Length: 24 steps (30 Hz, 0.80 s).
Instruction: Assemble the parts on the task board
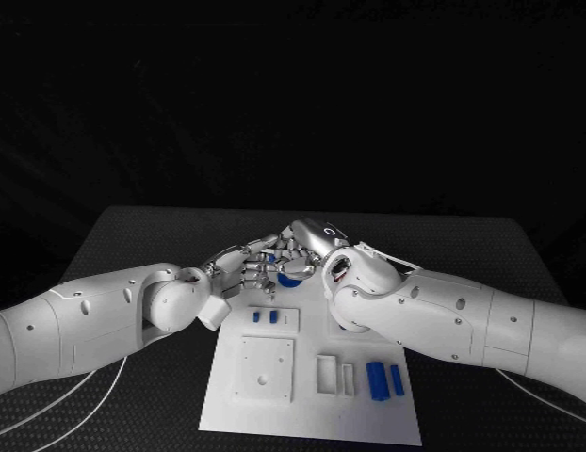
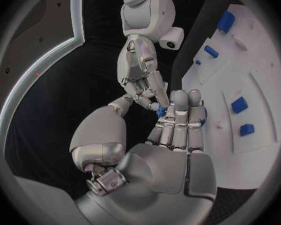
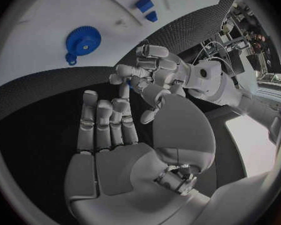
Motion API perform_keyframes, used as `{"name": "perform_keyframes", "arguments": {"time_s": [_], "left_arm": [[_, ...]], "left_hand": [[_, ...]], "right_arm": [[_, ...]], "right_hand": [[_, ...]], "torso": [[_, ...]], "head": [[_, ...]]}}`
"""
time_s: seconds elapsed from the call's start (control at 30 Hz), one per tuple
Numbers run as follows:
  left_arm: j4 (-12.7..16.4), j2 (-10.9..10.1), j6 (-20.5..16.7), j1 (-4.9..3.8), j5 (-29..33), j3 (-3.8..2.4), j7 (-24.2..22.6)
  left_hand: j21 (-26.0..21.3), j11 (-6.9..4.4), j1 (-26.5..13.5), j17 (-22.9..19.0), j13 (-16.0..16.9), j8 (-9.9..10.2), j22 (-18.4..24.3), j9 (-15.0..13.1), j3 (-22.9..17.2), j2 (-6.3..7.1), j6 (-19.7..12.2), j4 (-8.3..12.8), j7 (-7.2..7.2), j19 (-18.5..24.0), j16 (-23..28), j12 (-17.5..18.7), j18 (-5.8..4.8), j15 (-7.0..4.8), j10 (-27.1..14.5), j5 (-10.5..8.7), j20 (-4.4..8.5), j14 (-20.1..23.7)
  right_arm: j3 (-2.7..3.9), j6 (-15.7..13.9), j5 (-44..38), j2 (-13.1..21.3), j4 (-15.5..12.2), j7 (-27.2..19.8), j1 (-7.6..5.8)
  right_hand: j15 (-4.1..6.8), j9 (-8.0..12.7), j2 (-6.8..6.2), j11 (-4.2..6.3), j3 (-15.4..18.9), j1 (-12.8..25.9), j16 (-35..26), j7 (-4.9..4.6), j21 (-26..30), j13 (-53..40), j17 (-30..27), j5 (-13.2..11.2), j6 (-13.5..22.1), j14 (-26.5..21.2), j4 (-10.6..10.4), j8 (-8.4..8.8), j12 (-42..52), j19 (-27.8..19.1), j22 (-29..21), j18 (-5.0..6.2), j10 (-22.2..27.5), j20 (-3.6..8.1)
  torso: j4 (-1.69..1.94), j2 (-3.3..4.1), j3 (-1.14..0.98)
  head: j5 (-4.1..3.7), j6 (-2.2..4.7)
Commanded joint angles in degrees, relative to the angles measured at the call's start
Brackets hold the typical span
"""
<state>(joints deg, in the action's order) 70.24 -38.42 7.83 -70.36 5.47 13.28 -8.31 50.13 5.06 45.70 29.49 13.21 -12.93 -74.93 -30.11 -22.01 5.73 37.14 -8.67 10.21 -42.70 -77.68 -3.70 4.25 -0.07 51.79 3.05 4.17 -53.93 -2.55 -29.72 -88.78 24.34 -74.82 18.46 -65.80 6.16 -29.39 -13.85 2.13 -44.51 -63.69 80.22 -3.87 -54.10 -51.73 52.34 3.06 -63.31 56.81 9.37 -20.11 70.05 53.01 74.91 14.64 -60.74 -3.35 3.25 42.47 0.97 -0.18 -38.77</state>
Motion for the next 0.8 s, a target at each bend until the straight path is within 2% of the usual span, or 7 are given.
{"name": "perform_keyframes", "arguments": {"time_s": [0.03,0.13,0.33,0.4,0.67,0.77,0.8], "left_arm": [[0.1,0.0,0.7,-0.05,0.0,-0.06,-0.5],[0.2,0.0,0.7,-0.05,0.0,-0.06,-0.5],[0.2,0.1,0.7,-0.05,0.0,-0.06,-0.5],[0.2,0.1,0.7,-0.05,0.0,-0.06,-0.5],[0.2,0.1,0.7,-0.05,0.0,-0.06,-0.5],[0.3,0.1,0.8,-0.05,0.0,-0.06,-0.5],[0.3,0.1,0.8,-0.05,0.0,-0.06,-0.5]], "left_hand": [[-0.2,1.37,0.6,-0.1,-0.1,-0.2,-0.2,0.0,0.4,0.04,0.3,0.0,0.36,-0.3,-0.1,-0.1,0.86,0.13,-0.9,-0.22,1.37,-0.5],[-0.2,1.37,0.6,-0.1,-0.2,-0.2,-0.2,0.0,0.4,0.02,0.3,0.1,0.36,-0.3,-0.1,-0.1,0.86,0.13,-0.9,-0.22,1.37,-0.5],[-0.3,1.37,0.6,-0.1,-0.2,-0.2,-0.2,0.0,0.4,-0.02,0.3,0.1,0.36,-0.3,-0.1,-0.1,0.86,0.13,-0.9,-0.22,1.36,-0.5],[-0.3,1.37,0.6,-0.1,-0.3,-0.2,-0.2,0.0,0.5,-0.03,0.3,0.1,0.36,-0.3,-0.1,-0.1,0.86,0.13,-0.9,-0.22,1.36,-0.5],[-0.3,1.37,0.7,-0.1,-0.3,-0.2,-0.2,0.0,0.5,-0.06,0.3,0.1,0.35,-0.3,-0.1,-0.1,0.86,0.13,-0.9,-0.22,1.36,-0.5],[-0.3,1.37,0.7,-0.1,-0.4,-0.2,-0.2,0.0,0.5,-0.08,0.3,0.1,0.35,-0.3,-0.1,-0.1,0.86,0.13,-0.9,-0.22,1.36,-0.5],[-0.3,1.37,0.7,-0.1,-0.4,-0.2,-0.2,0.0,0.5,-0.09,0.3,0.1,0.35,-0.3,-0.1,-0.1,0.86,0.13,-0.9,-0.22,1.36,-0.5]], "right_arm": [[-0.01,0.0,0.0,0.0,0.0,0.0,0.07],[-0.01,0.0,0.4,0.0,0.0,-0.2,0.07],[-0.01,0.4,0.6,-0.2,0.2,-0.1,0.07],[-0.01,0.4,0.6,-0.3,0.2,0.0,0.07],[-0.01,0.6,0.5,-0.5,0.4,0.4,0.07],[-0.01,0.7,0.3,-0.5,0.5,0.4,0.07],[-0.01,0.7,0.2,-0.5,0.5,0.4,0.07]], "right_hand": [[0.27,0.0,-1.32,-0.12,0.4,0.9,0.1,-0.25,-0.3,-0.1,-0.1,-0.1,0.1,-0.1,-0.3,0.11,-0.2,0.0,0.5,0.35,0.0,-0.22],[-0.03,0.0,-2.29,-0.25,4.8,5.4,0.1,-0.45,-0.5,-0.1,-0.2,2.0,0.3,-0.1,-0.4,0.35,-0.3,-0.2,0.6,0.36,0.1,-0.49],[0.0,-0.1,-2.0,-0.25,12.2,10.5,0.1,-0.36,-0.4,-0.2,-0.3,7.4,0.5,-0.4,-0.4,0.66,-0.4,-0.6,0.3,0.36,0.3,-0.18],[0.03,-0.1,-1.99,-0.22,12.9,10.9,0.1,-0.36,-0.3,-0.2,-0.3,7.9,0.5,-0.4,-0.5,0.7,-0.4,-0.6,0.2,0.36,0.3,-0.13],[0.05,-0.1,-1.82,-0.2,13.1,11.0,0.1,-0.34,-0.3,-0.2,-0.3,7.9,0.5,-0.4,-0.6,0.71,-0.4,-0.6,0.2,0.36,0.3,-0.08],[0.14,-0.1,-1.17,-0.1,12.6,9.8,0.2,-0.26,-0.3,-0.2,-0.3,5.1,0.3,-0.3,-0.6,0.74,-0.4,-0.5,0.0,0.36,0.2,0.09],[0.19,-0.1,-0.81,-0.07,11.6,8.6,0.2,-0.2,-0.3,-0.2,-0.3,2.2,0.2,-0.3,-0.4,0.74,-0.4,-0.4,0.0,0.36,0.1,0.2]], "torso": [[0.02,0.0,0.0],[0.0,-0.01,0.02],[0.02,-0.01,0.03],[0.02,-0.01,0.03],[0.04,0.01,0.03],[0.04,-0.01,0.05],[0.05,0.0,0.06]], "head": [[0.0,0.04],[0.04,0.11],[0.02,0.07],[0.02,0.07],[0.06,0.06],[0.07,0.05],[0.08,0.04]]}}
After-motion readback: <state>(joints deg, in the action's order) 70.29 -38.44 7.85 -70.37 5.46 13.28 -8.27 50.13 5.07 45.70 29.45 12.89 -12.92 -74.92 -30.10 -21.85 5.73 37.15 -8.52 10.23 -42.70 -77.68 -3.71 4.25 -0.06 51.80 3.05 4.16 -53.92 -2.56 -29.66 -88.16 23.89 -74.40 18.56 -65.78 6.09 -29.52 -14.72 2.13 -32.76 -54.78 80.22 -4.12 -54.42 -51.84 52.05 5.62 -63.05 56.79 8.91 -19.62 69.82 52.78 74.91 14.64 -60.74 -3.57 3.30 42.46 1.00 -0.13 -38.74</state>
